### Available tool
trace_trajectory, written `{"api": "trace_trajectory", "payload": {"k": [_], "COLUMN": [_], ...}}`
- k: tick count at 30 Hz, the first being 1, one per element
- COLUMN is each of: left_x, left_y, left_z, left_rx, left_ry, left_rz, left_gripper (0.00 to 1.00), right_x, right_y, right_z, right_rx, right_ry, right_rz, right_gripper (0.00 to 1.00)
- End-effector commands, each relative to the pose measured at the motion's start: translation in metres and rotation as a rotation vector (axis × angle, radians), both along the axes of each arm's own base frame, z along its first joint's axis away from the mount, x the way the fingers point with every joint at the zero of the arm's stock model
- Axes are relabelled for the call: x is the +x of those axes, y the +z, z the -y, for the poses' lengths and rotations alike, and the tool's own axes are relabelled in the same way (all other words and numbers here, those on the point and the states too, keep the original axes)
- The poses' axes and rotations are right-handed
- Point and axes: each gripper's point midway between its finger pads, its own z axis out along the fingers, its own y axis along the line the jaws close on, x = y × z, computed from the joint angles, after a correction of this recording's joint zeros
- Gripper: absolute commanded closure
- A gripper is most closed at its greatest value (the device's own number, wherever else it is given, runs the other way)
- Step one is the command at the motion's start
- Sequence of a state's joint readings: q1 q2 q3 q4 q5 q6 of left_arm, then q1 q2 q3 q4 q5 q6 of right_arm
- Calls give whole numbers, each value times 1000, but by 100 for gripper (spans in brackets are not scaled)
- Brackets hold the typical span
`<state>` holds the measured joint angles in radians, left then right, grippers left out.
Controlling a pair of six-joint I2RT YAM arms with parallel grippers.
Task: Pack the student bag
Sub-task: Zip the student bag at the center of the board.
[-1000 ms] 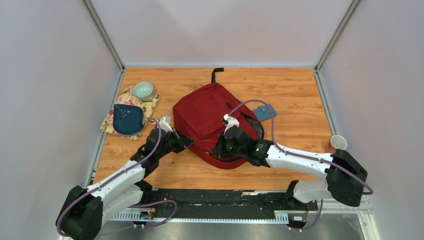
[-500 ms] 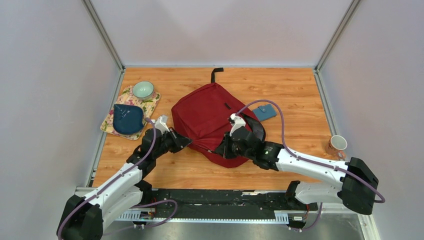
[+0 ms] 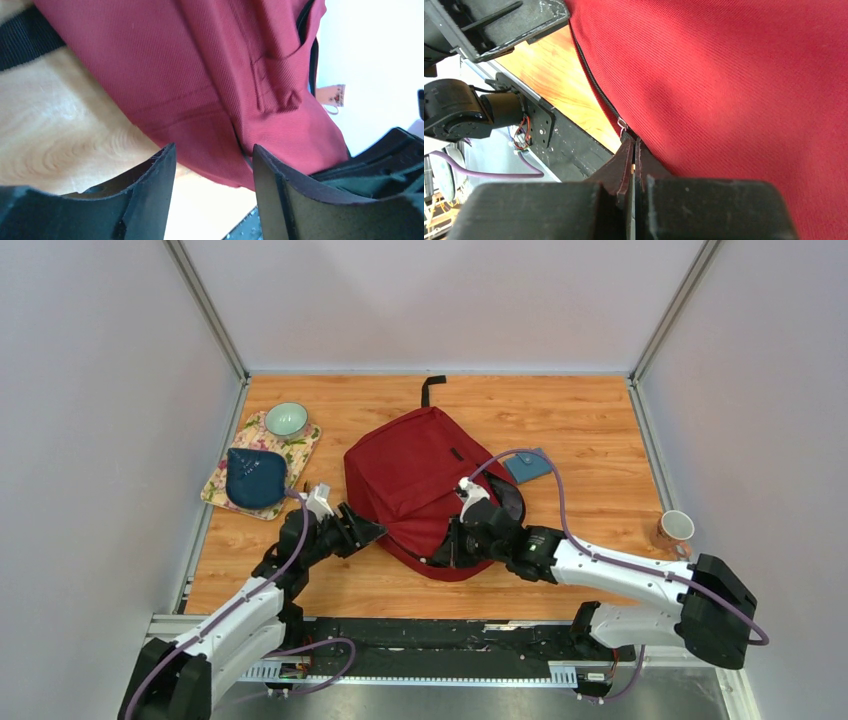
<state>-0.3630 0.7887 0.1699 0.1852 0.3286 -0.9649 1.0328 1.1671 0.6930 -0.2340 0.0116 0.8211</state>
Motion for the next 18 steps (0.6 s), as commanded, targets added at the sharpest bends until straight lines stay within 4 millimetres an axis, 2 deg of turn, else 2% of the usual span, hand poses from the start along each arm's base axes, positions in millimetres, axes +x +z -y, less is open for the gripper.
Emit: {"api": "trace_trajectory", "payload": {"k": [1,4,9,10,12,15,18], "left_x": [-13,-24,-35,-43,-42,-48,-46], "left_y": [18,13,11,6,11,5,6], "left_z": [16,20,30,35,40,50,52], "left_rx": [-121,-108,-152,-158,-190,-189,-198], "left_ry": [-68,-86,-86,-105,-94,-119,-103], "left_rz": [34,17,9,-4,11,-10,-4], "left_gripper": [32,26,25,25,25,24,24], "right_x": [-5,-4,-4,-4,-5,-5,-6], "right_y": [6,7,6,5,6,6,6], "right_z": [-14,-13,-10,-10,-11,-11,-9], "right_rx": [36,36,30,28,34,32,31], "right_ry": [40,40,34,35,38,38,38], "right_rz": [-29,-23,-21,-22,-25,-23,-21], "right_gripper": [100,100,100,100,100,100,100]}}
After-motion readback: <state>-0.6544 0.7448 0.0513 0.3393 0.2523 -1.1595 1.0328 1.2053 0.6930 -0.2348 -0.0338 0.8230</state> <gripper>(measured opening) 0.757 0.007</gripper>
